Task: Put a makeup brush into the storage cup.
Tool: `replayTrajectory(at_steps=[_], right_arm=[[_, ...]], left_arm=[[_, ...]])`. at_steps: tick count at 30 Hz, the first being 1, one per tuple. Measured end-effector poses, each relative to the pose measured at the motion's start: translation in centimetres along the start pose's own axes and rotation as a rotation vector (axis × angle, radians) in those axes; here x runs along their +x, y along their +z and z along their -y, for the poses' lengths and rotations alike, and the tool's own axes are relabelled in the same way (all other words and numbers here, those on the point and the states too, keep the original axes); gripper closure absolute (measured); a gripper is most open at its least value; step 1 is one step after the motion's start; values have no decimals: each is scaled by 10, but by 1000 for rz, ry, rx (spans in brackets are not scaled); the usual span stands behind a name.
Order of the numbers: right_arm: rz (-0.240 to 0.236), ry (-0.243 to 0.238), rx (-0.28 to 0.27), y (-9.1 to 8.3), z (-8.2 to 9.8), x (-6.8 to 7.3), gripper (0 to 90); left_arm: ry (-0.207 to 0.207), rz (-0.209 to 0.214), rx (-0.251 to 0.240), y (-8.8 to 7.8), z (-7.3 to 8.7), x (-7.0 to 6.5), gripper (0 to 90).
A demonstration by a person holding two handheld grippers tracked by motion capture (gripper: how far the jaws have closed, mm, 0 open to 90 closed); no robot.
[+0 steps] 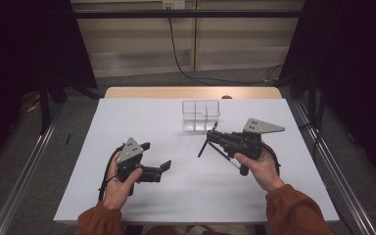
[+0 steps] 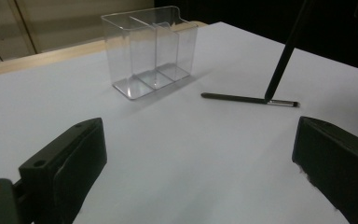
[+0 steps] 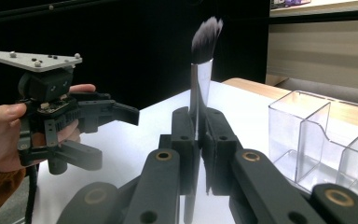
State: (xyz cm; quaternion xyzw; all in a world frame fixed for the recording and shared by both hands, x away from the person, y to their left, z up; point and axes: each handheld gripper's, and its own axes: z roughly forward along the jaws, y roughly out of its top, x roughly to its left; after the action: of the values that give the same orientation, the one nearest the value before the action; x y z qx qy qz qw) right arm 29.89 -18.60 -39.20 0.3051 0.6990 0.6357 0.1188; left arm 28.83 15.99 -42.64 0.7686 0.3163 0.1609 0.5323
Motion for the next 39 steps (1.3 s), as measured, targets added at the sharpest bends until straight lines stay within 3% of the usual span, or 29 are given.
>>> replayTrajectory(at_steps=[9, 19, 27, 32, 39], right_arm=[[27, -6, -3, 7, -4, -6, 837], [50, -22, 2, 17, -12, -11, 836], [77, -22, -1, 23, -21, -17, 837], [100, -23, 13, 30, -21, -22, 837], [109, -35, 9, 41, -31, -26, 837]], left_arm=[[13, -55, -22, -15, 4, 8, 27], [21, -65, -35, -30, 6, 10, 27], [4, -81, -38, -50, 14, 16, 28], [-13, -114, -58, -62, 20, 23, 28], [-32, -138, -61, -66, 33, 30, 25]])
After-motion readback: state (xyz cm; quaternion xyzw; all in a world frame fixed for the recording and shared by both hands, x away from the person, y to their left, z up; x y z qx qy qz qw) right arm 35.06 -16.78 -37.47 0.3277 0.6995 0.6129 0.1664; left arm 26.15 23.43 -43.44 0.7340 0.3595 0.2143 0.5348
